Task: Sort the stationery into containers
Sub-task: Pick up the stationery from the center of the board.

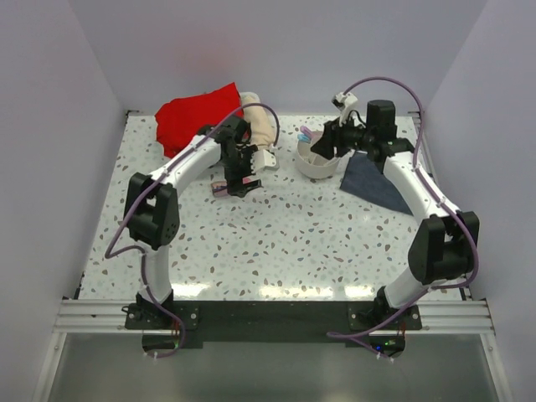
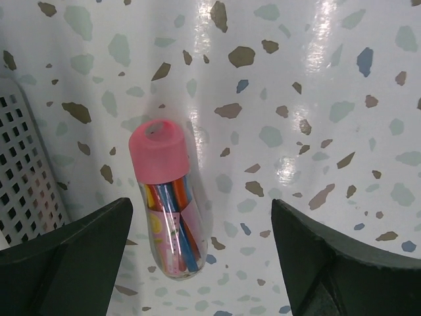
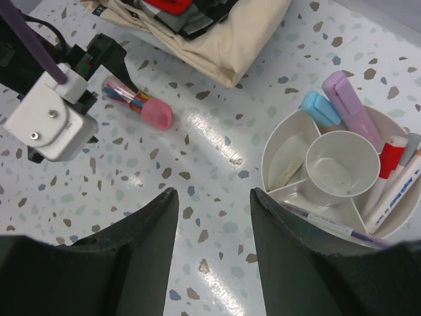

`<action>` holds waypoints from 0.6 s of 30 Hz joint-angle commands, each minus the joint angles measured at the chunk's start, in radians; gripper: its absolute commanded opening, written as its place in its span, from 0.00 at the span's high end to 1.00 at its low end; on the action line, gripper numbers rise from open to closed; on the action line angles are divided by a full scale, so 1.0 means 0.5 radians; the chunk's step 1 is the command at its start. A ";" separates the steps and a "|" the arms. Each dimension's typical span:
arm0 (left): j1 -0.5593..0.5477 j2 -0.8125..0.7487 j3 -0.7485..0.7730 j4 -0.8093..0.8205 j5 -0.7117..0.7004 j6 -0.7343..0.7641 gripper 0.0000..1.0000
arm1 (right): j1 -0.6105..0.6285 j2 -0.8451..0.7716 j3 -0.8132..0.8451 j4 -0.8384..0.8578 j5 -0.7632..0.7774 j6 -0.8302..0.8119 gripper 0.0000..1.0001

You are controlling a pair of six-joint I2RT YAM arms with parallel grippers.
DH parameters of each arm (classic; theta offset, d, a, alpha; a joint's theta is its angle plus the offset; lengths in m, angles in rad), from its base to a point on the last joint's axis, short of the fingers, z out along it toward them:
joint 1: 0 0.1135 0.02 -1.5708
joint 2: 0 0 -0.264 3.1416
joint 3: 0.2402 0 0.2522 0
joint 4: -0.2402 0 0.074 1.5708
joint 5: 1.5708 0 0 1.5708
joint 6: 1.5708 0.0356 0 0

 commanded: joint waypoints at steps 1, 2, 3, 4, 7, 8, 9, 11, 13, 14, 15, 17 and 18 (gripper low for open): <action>-0.008 0.098 0.110 0.056 -0.179 0.020 0.09 | -0.051 -0.023 -0.049 0.153 -0.003 0.142 0.49; -0.005 0.107 0.110 0.074 -0.198 0.007 0.09 | -0.075 -0.023 -0.046 0.168 -0.015 0.148 0.49; -0.008 0.126 0.110 0.093 -0.225 0.001 0.09 | -0.081 -0.011 -0.043 0.178 -0.018 0.166 0.49; -0.008 0.135 0.113 0.132 -0.235 -0.008 0.09 | -0.091 -0.005 -0.034 0.190 -0.027 0.170 0.49; -0.011 0.178 0.116 0.218 -0.277 -0.054 0.09 | -0.124 0.016 -0.025 0.205 -0.055 0.170 0.49; -0.014 0.193 0.122 0.231 -0.287 -0.066 0.09 | -0.146 0.026 -0.019 0.205 -0.061 0.170 0.49; -0.017 0.230 0.131 0.237 -0.305 -0.073 0.09 | -0.155 0.035 -0.013 0.199 -0.082 0.170 0.49; -0.023 0.267 0.159 0.246 -0.308 -0.100 0.09 | -0.186 0.056 -0.010 0.199 -0.107 0.170 0.48; -0.033 0.316 0.174 0.261 -0.305 -0.112 0.09 | -0.201 0.075 -0.009 0.199 -0.129 0.170 0.49; -0.045 0.328 0.177 0.274 -0.308 -0.125 0.09 | -0.213 0.075 -0.013 0.202 -0.129 0.170 0.49; -0.051 0.359 0.177 0.283 -0.311 -0.131 0.09 | -0.216 0.081 -0.016 0.202 -0.132 0.170 0.49; -0.069 0.383 0.177 0.286 -0.321 -0.137 0.10 | -0.232 0.081 -0.022 0.205 -0.141 0.173 0.49; -0.076 0.411 0.177 0.286 -0.342 -0.140 0.11 | -0.232 0.081 -0.022 0.205 -0.138 0.170 0.49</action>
